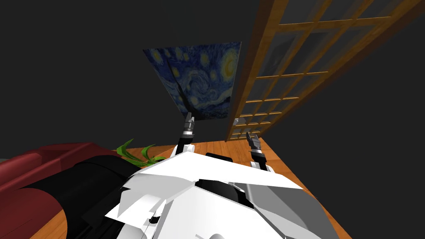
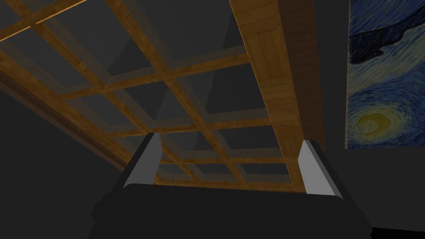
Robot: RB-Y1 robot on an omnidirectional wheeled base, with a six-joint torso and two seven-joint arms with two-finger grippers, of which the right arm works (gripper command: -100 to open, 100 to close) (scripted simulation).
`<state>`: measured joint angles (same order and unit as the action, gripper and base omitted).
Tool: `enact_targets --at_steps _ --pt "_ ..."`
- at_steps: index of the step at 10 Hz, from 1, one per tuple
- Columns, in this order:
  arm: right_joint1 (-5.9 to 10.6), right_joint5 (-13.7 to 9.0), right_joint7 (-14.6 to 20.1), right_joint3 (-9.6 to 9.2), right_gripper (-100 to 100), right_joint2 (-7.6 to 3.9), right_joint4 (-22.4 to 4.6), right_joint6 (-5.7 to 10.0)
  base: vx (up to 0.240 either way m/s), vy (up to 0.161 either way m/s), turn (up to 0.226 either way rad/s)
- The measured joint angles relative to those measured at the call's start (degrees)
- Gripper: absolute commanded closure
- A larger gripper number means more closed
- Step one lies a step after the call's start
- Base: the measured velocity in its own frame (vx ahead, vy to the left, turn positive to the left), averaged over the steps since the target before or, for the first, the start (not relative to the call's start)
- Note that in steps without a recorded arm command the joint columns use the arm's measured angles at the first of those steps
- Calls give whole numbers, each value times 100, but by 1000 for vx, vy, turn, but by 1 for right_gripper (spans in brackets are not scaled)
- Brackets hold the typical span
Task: Pull the door open
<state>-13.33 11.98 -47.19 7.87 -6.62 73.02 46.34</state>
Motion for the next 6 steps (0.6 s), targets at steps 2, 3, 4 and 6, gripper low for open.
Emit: enact_targets --at_steps 2,3,4,6 --pt "156 85 -229 46 -100 -40 -390 68 73 -40 163" --pt "226 137 -374 71 -100 -64 -598 119 94 -45 153" --pt "314 190 -520 96 -100 -87 -808 154 76 -56 129" --pt "378 297 -776 125 -100 -121 -1107 190 62 -47 80"
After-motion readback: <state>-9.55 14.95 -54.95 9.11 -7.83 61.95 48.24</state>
